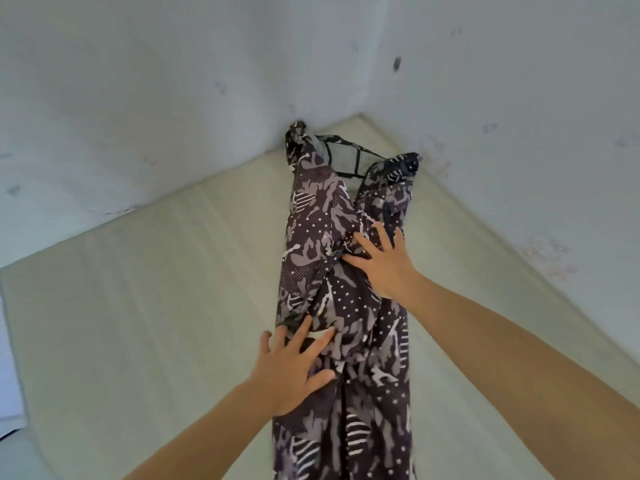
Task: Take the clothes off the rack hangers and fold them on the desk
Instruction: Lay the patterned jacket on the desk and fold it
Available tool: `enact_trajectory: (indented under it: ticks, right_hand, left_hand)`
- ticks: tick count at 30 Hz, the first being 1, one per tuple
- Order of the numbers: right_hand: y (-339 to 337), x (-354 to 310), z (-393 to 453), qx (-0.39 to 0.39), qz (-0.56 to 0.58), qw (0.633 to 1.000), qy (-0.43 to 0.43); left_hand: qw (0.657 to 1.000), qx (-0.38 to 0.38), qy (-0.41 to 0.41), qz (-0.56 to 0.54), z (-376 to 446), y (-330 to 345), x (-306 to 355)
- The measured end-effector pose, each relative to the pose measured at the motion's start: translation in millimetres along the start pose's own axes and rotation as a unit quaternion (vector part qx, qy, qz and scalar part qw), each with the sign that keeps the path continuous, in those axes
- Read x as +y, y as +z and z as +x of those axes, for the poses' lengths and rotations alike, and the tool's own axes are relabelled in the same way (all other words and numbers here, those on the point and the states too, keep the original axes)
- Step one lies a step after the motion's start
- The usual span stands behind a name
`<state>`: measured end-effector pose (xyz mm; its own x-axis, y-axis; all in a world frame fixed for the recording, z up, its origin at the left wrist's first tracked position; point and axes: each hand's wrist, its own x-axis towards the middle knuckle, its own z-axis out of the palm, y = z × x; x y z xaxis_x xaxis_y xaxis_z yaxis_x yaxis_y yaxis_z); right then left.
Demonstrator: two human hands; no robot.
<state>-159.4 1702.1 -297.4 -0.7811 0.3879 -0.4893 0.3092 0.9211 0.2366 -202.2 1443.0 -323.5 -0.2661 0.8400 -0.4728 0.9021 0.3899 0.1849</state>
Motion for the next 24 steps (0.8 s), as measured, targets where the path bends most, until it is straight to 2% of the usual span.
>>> enact_trajectory:
  ticks: [2,4,8,10,14,19,21,24]
  right_hand:
    - [0,1,-1,0.006,-0.018,1.000,0.017]
    - [3,-2,-9,0.043,-0.030,0.999,0.012]
    - [32,-12,-41,0.142,-0.015,0.984,-0.103]
    - [51,-16,-60,0.127,-0.005,0.983,-0.136]
    - [81,-16,-101,0.039,-0.014,0.991,-0.127]
    - [89,-18,-120,0.033,-0.003,0.994,-0.104]
    - [93,-21,-131,0.050,-0.002,0.993,-0.104]
    - [107,-28,-152,0.104,0.012,0.984,-0.145]
  left_hand:
    - [0.997,0.055,0.028,0.042,9,-5,-6]
    - [0.989,0.085,0.063,0.108,18,-1,-16]
    - [0.974,0.078,0.156,0.145,28,14,-39]
    - [0.971,0.050,0.178,0.151,29,11,-46]
    - [0.966,0.021,0.203,0.157,31,0,-57]
    - [0.958,-0.016,0.211,0.192,32,-12,-65]
    - [0.959,-0.001,0.201,0.201,24,-12,-64]
    - [0.959,0.076,0.175,0.209,2,-5,-67]
